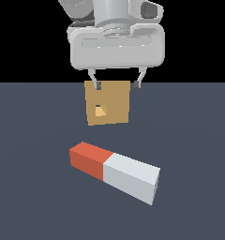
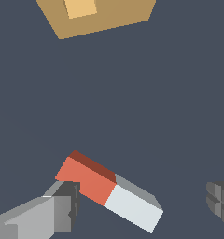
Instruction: Insert the peg into the horizontal hole in a box.
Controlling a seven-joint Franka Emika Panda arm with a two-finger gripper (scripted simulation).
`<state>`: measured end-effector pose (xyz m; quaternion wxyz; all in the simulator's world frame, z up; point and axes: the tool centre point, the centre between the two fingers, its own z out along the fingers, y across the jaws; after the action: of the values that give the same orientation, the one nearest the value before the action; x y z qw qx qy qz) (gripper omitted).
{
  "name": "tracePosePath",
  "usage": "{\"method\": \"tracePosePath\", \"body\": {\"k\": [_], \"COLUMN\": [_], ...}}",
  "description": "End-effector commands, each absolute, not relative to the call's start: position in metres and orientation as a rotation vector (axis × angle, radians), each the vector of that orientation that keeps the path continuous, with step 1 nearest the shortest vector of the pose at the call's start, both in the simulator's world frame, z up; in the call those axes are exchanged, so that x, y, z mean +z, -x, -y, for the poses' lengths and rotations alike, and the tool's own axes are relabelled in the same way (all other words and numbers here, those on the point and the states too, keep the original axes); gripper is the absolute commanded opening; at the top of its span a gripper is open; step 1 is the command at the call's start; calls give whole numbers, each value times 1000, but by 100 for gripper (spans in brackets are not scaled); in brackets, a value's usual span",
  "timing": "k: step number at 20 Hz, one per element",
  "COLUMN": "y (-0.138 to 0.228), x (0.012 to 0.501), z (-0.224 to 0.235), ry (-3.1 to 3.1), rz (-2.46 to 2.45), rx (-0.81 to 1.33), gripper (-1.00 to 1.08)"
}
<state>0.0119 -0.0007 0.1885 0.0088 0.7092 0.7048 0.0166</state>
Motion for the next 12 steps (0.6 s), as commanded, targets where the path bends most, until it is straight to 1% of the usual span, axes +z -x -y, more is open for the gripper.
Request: {"method": "tracePosePath", "body": {"k": [1,12], "y": [-12,-9], "x": [188,181], "z": [1,8], "ry": [-2216,-2139], "rz": [-2202,-2278], "rx": [52,49], "gripper": [100,100]}}
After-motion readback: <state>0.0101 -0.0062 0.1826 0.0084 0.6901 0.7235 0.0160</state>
